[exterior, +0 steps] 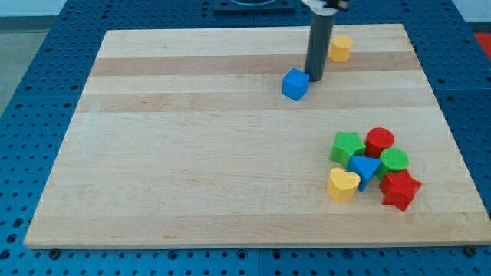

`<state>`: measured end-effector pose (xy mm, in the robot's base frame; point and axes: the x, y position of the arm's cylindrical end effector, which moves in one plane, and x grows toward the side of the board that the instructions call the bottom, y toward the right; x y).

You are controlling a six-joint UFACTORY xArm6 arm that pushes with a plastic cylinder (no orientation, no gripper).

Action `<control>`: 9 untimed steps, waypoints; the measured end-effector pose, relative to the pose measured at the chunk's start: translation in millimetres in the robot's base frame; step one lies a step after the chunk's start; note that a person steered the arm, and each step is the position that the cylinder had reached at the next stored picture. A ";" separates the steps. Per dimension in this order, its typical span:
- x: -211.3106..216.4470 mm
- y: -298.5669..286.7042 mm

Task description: Move the blue cube to the left of the group of blocks

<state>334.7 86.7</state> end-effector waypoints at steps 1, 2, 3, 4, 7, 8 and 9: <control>57.6 -32.1; 101.0 -36.4; 83.3 -36.9; 47.0 -38.1; 134.2 -71.7; 130.0 -104.8; 132.0 -161.4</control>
<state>466.7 -74.6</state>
